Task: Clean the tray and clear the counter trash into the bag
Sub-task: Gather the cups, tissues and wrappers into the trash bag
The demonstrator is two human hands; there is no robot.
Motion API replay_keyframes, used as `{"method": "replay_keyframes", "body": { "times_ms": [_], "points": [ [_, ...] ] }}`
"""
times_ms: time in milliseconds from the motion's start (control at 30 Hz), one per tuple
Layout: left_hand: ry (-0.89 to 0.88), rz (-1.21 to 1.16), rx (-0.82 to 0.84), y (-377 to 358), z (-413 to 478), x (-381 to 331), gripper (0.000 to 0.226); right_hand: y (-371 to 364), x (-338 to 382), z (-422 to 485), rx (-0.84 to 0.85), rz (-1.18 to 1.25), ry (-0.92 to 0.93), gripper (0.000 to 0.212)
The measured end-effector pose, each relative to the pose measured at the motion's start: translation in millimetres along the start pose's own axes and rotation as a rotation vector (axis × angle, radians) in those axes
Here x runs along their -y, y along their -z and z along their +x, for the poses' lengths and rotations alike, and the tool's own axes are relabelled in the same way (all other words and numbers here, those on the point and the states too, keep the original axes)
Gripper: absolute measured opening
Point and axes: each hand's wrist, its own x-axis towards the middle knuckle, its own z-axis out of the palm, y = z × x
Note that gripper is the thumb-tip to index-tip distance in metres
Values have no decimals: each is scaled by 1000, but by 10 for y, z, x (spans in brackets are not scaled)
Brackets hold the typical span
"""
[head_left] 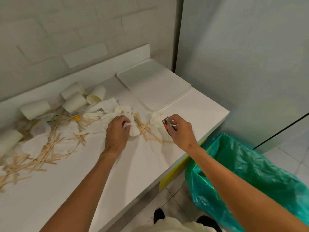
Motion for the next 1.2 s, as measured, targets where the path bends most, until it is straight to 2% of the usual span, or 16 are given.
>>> {"method": "replay_keyframes", "body": {
  "times_ms": [200,367,533,700,833,1033,1200],
  "points": [
    [-76,-220,-130,-25,24,-409,32,279,-78,-35,-103,156,-95,13],
    [-200,-241,-135,-186,-3,-868,22,659,-243,-71,-262,209,-135,17],
    [-320,-318,-68,-544,-115,-1458,11,1274,-538,-286,-419,311,-196,22],
    [-425,-412,125,-1059,-355,-2136,11,1940,-1104,-600,-553,329,-311,38],
    [-454,-414,369,-1577,-620,-2490,9,2375,-1762,-944,-601,281,-534,35],
    [-365,-326,674,-2541,-1118,-2679,13,2765,-2669,-1631,-582,279,-859,35],
    [-209,-268,712,-3140,-1459,-2660,16,2892,-3018,-1883,-482,375,-928,33]
  ]
}}
